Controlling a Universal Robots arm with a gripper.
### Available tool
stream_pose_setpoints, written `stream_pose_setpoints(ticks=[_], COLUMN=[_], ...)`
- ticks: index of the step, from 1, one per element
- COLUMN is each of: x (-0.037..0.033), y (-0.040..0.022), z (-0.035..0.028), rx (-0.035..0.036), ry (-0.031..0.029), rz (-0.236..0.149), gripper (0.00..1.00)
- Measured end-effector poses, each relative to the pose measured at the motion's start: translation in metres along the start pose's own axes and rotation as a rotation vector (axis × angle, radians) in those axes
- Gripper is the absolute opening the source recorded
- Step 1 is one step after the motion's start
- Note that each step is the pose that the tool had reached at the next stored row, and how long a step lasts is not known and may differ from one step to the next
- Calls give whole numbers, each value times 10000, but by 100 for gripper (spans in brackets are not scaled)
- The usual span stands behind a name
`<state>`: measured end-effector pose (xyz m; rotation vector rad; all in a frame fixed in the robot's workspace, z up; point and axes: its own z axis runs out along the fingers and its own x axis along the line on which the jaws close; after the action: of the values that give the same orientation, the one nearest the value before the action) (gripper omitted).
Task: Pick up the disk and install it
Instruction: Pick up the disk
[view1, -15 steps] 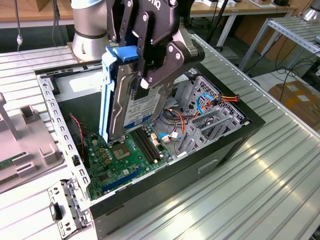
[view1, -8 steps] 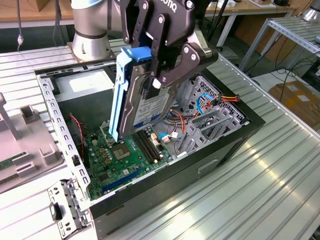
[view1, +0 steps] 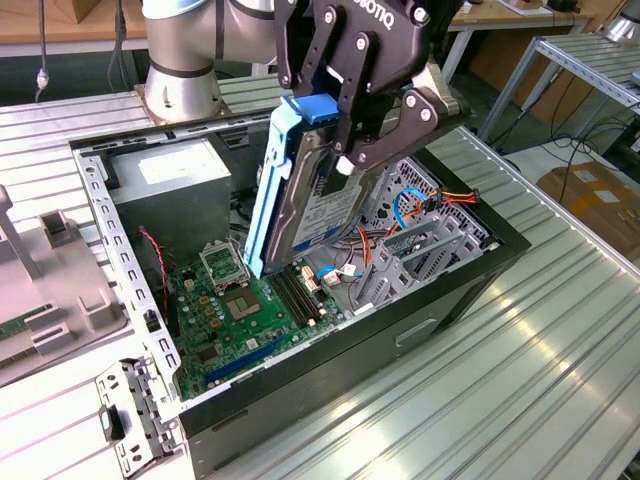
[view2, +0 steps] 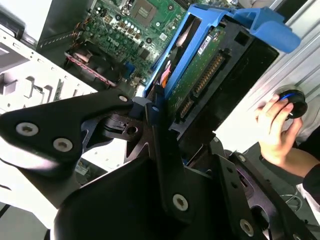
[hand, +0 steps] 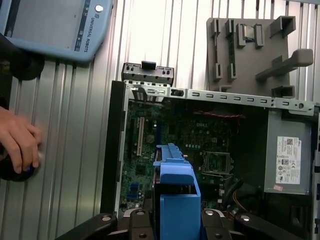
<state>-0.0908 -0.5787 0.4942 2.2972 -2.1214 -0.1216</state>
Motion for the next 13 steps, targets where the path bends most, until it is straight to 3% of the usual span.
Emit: stream_pose_setpoints(ticks=[13], x=[72], y=[-295], z=[-8], rx=[-14], ry=[-2], rz=[1], gripper=[36])
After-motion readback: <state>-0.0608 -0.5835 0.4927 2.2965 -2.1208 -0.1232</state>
